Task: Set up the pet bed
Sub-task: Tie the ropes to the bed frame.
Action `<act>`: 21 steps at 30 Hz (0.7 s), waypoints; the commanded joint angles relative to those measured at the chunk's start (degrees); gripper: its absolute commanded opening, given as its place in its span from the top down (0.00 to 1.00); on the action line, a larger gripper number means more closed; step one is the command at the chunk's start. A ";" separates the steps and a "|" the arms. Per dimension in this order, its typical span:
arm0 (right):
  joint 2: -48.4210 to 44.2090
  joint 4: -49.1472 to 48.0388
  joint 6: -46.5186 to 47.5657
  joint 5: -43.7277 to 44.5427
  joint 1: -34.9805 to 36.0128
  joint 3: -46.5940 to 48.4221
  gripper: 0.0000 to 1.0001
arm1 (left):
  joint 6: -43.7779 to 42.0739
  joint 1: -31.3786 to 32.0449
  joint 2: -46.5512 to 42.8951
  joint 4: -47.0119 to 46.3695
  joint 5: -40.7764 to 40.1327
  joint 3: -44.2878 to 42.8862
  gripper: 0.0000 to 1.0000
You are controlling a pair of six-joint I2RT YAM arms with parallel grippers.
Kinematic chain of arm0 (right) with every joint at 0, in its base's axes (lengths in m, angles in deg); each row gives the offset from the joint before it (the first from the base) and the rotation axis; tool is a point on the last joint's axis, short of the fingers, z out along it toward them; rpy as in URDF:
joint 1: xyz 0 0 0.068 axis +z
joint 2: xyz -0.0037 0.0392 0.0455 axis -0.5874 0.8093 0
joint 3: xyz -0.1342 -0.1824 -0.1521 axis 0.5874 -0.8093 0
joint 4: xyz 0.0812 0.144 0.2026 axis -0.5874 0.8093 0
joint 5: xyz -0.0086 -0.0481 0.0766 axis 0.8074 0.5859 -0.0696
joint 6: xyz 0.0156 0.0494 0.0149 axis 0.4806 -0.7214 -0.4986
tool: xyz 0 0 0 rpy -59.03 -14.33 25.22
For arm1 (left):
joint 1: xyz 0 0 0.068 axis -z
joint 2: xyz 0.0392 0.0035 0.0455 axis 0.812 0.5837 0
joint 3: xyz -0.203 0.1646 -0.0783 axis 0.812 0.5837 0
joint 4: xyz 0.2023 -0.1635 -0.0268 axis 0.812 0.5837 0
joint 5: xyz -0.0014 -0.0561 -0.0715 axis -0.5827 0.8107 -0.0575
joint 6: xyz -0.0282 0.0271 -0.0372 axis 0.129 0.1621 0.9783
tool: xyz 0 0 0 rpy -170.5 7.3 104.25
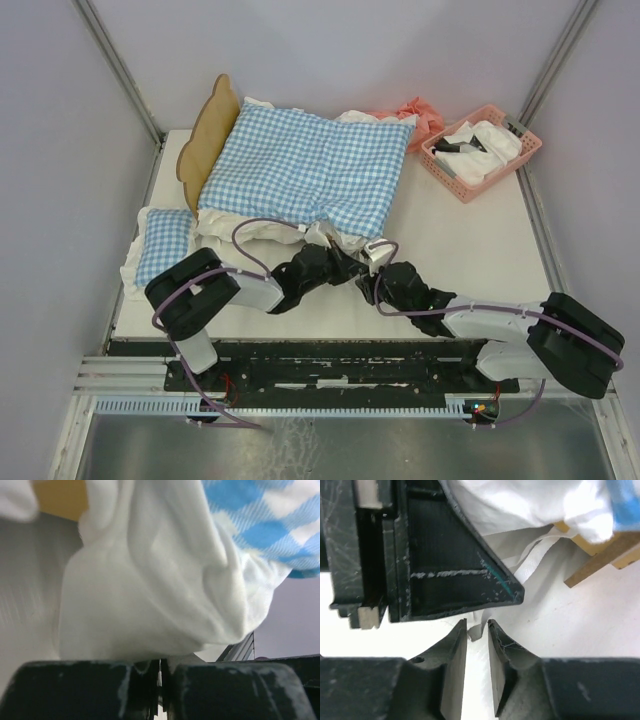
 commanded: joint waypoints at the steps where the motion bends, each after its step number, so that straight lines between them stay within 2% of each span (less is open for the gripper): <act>1: -3.44 14.50 8.74 -0.83 0.18 9.71 0.61 | -3.56 -2.79 -2.54 -5.54 4.03 -1.31 0.97; 4: -4.81 31.15 20.84 -9.06 0.21 18.21 0.51 | -5.88 -4.13 -2.12 -5.43 6.33 -2.19 0.97; 6: -5.50 43.47 31.75 -15.80 0.22 22.17 0.50 | -6.61 -4.60 -1.86 -5.60 7.48 -2.62 0.97; 8: -6.11 53.33 46.83 -23.01 0.21 24.80 0.47 | -6.83 -5.30 -1.52 -5.57 9.16 -3.12 0.97; 10: -6.30 59.20 57.12 -24.15 0.23 26.22 0.47 | -7.12 -6.12 -1.06 -4.74 10.57 -3.87 0.97; 14: -4.01 56.27 76.69 -22.82 0.22 24.81 0.50 | -6.99 -7.33 0.27 -2.99 14.70 -5.94 0.97; 21: 9.46 50.60 96.09 -10.82 3.59 25.59 0.52 | -7.13 -8.01 1.35 -1.28 16.79 -7.43 0.97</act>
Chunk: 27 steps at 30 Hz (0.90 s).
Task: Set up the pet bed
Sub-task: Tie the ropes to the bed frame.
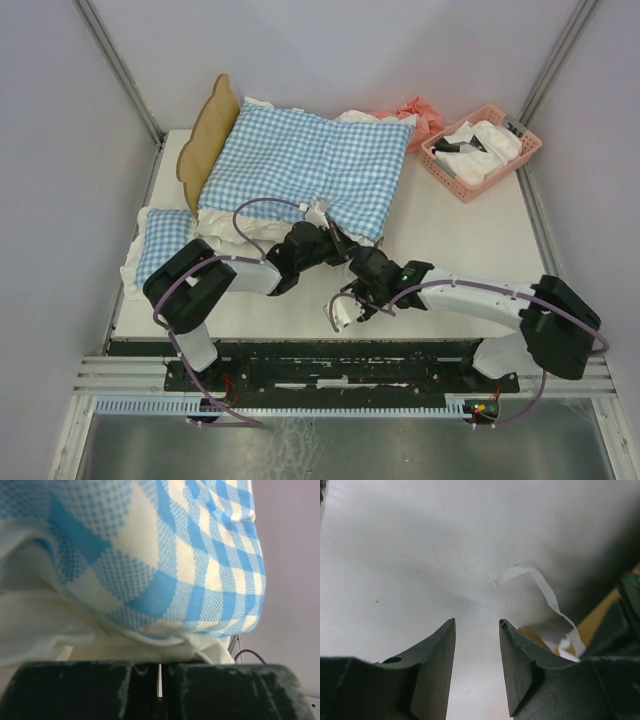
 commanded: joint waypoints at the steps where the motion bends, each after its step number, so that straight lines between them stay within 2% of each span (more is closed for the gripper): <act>1: 6.35 -2.57 19.62 7.47 2.36 0.72 0.52 | -2.47 -0.59 0.65 0.30 3.21 -2.34 0.97; 7: 11.83 -11.41 31.79 12.87 4.78 -0.60 0.52 | -2.55 -1.79 0.15 1.55 3.88 -2.34 0.97; 19: 22.70 -4.48 42.94 14.90 4.67 9.31 0.50 | -1.28 -2.98 -0.30 0.62 5.32 -0.97 0.97; 24: 26.11 2.96 45.84 15.22 4.66 13.01 0.49 | -1.26 -3.25 -0.60 0.93 5.53 -1.21 0.97; 26: 27.43 6.07 45.85 14.83 4.72 14.48 0.53 | -1.09 -3.20 -0.48 0.97 5.76 -1.36 0.97; 27: 28.35 7.50 45.75 15.01 4.79 15.12 0.61 | -1.03 -3.19 -0.39 0.97 5.82 -1.45 0.97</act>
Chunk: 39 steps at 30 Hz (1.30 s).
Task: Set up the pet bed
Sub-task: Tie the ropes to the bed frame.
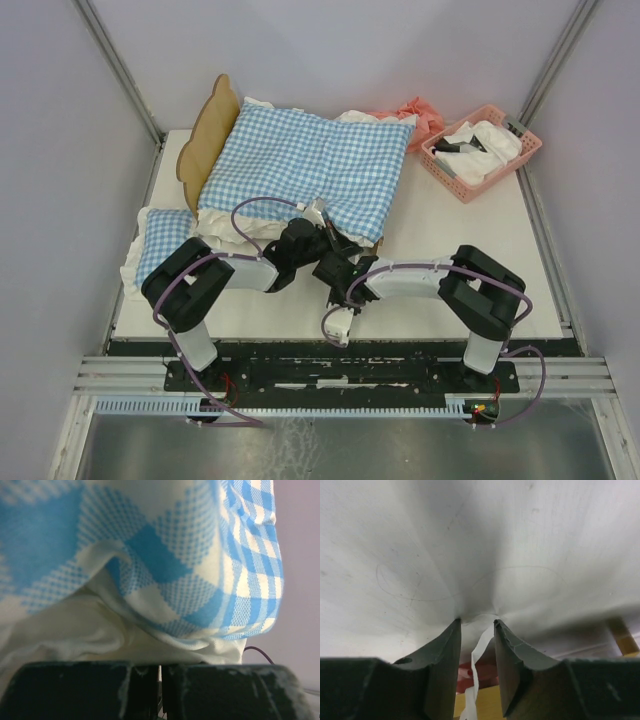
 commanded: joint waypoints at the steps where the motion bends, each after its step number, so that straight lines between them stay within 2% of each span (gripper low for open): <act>1: 3.03 9.58 2.26 0.11 0.13 3.98 0.85 | -0.98 -0.32 -0.66 -1.70 1.18 -1.10 0.97; 2: 3.17 9.81 1.87 -0.70 0.16 4.12 0.96 | -1.07 -0.32 -0.71 -1.70 1.22 -1.06 0.97; 3: 3.00 9.02 1.59 -1.24 0.06 3.45 0.98 | -1.08 -0.33 -0.71 -1.70 1.14 -1.02 0.97; 9: -2.42 -0.67 -6.56 -7.18 -1.62 -4.08 0.98 | -1.73 -0.49 -0.74 -1.84 1.31 -0.84 0.97; 17: -10.12 -23.37 -22.54 -15.74 -5.61 -18.28 0.98 | -3.16 -0.92 -1.60 -1.78 0.44 -0.74 0.97; 21: -12.54 -25.34 -29.57 -20.51 -8.89 -20.07 0.98 | -3.43 -0.93 -1.27 -1.72 0.87 -1.02 0.97; 26: -18.19 -27.50 -32.44 -23.73 -12.53 -22.88 0.98 | -4.43 -1.03 -1.58 -1.27 0.20 -0.63 0.97; 29: -19.21 -26.59 -32.21 -23.99 -13.36 -23.00 0.98 | -4.54 -1.00 -1.30 -1.26 0.21 -0.73 0.97; 32: -19.64 -23.88 -28.18 -24.22 -13.22 -21.96 0.98 | -4.49 -1.08 -0.86 -1.39 0.55 -1.05 0.97; 33: -19.45 -21.23 -25.72 -23.73 -12.80 -20.42 0.95 | -4.47 -1.13 -0.73 -1.30 0.68 -1.18 0.97; 36: -17.78 -13.74 -18.81 -17.97 -8.93 -15.40 0.65 | -4.15 -1.11 -0.14 -1.34 0.59 -1.55 0.97; 37: -16.94 -12.59 -16.88 -16.01 -7.36 -14.17 0.62 | -3.85 -1.11 0.15 -1.53 0.70 -1.73 0.96; 39: -14.99 -10.00 -13.69 -12.31 -5.42 -11.31 0.61 | -3.16 -1.12 0.55 -1.84 1.21 -2.04 0.96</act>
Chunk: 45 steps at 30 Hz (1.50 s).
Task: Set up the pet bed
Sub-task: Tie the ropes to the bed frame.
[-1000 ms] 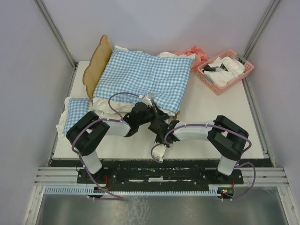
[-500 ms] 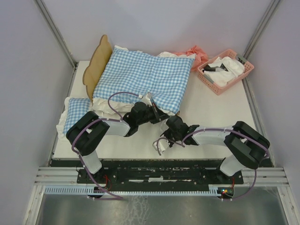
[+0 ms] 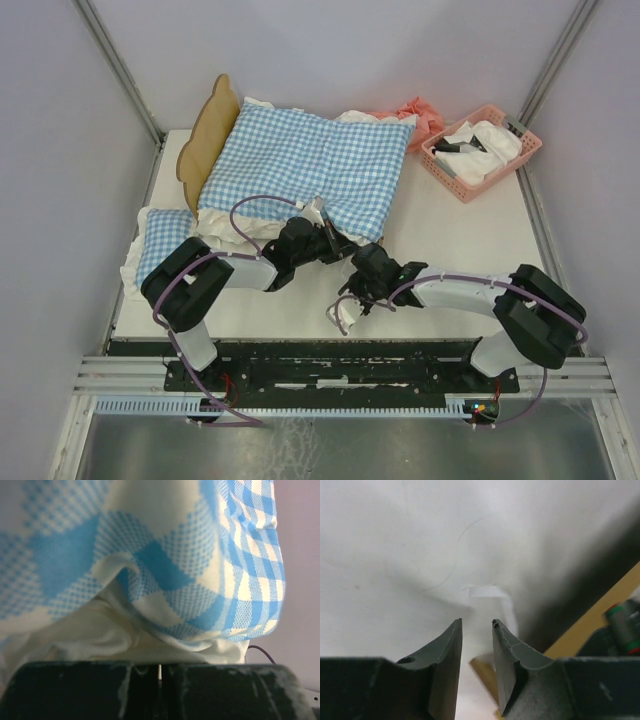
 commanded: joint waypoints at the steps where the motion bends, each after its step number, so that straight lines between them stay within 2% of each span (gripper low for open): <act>1: 3.36 7.93 10.26 7.91 4.71 8.12 0.61 | -1.51 -0.44 0.64 -1.89 1.11 -2.15 0.96; 9: 11.94 18.41 19.88 16.84 7.40 18.23 0.61 | -1.06 -0.89 0.36 -1.81 0.82 -1.72 0.96; 15: 18.13 23.82 23.72 19.63 7.74 23.44 0.59 | -1.06 -1.01 -0.15 -1.29 0.88 -1.90 0.95; 20: 20.87 25.47 25.45 17.99 8.43 25.55 0.58 | -1.00 -1.12 -0.64 -0.96 0.81 -1.81 0.95; 25: 22.22 27.71 24.06 15.92 9.01 25.23 0.64 | -1.55 -1.36 -1.23 -0.14 0.75 -1.72 0.95; 27: 22.19 27.98 23.12 14.57 9.02 24.83 0.74 | -1.74 -1.42 -1.33 0.02 0.66 -1.72 0.95; 30: 21.19 27.48 19.67 11.47 8.65 24.44 0.96 | -1.69 -1.42 -1.31 0.04 0.81 -1.75 0.95; 34: 17.69 22.83 10.96 4.52 6.41 22.61 0.98 | -2.64 -1.46 -1.86 1.03 0.23 -1.72 0.95; 38: 13.80 16.63 -2.18 -0.60 3.06 19.61 0.98 | -4.58 -1.65 -3.21 3.19 -0.63 -1.45 0.95; 42: 11.82 15.15 -17.24 -2.71 0.19 19.16 0.98 | -6.45 -1.72 -4.35 4.81 -1.02 -0.98 0.95; 45: 7.99 9.65 -25.47 -2.08 -1.36 14.54 0.98 | -7.60 -1.73 -4.98 5.79 -1.27 -0.78 0.95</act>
